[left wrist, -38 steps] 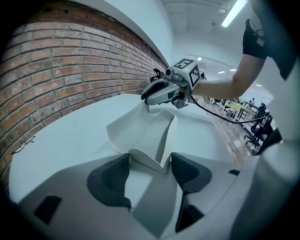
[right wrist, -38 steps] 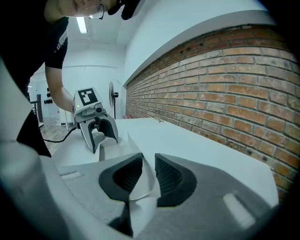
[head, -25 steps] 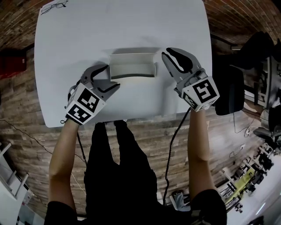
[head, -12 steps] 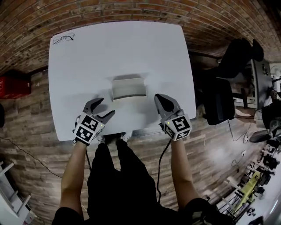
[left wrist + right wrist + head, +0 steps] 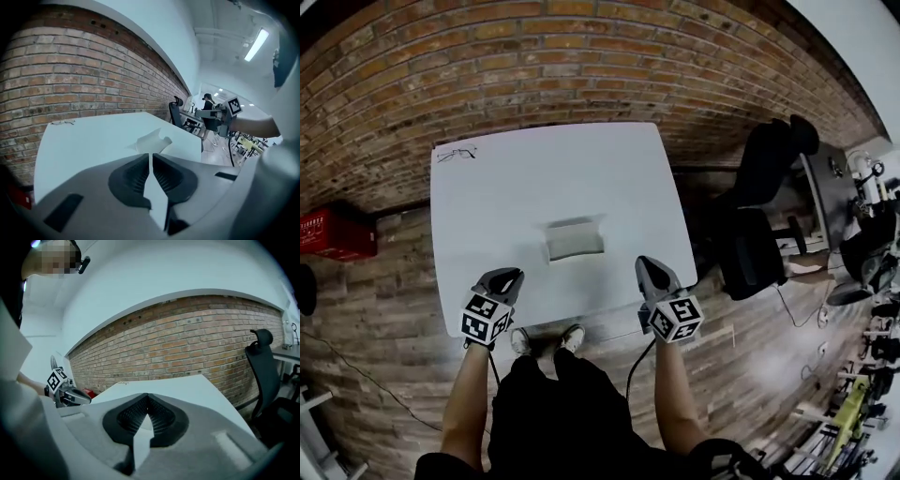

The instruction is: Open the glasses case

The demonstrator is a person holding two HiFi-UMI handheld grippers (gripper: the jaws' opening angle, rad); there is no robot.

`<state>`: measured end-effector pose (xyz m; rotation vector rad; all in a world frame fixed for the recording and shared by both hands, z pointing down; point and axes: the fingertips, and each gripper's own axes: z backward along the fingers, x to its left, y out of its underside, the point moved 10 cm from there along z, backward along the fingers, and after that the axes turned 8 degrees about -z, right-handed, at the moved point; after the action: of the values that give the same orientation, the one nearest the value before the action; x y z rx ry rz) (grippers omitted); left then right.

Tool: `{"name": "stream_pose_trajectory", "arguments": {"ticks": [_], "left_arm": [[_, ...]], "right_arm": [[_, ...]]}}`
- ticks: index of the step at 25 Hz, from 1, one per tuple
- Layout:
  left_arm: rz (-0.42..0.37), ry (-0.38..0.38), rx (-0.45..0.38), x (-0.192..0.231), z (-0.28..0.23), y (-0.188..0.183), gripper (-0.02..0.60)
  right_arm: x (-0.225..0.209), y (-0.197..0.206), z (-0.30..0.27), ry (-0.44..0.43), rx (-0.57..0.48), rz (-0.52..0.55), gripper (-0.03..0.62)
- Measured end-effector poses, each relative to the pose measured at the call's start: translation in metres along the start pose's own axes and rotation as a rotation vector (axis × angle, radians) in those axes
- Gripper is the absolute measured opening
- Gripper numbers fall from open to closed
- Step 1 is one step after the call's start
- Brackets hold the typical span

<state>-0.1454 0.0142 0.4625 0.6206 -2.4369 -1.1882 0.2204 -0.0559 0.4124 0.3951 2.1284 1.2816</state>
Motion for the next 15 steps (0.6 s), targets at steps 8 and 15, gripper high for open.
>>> {"name": "stream_pose_trajectory", "arguments": {"ticks": [8,15], "left_arm": [[-0.073,-0.13,-0.257,0.013,0.067,-0.059,0.008],[-0.13,-0.239,-0.434,0.02,0.137,-0.099,0.006]], "right_arm": [[0.033,-0.058,0.029,0.03,-0.116,0.103,0.005],[0.062,-0.092,0.043,0.01,-0.219,0.171,0.005]]}}
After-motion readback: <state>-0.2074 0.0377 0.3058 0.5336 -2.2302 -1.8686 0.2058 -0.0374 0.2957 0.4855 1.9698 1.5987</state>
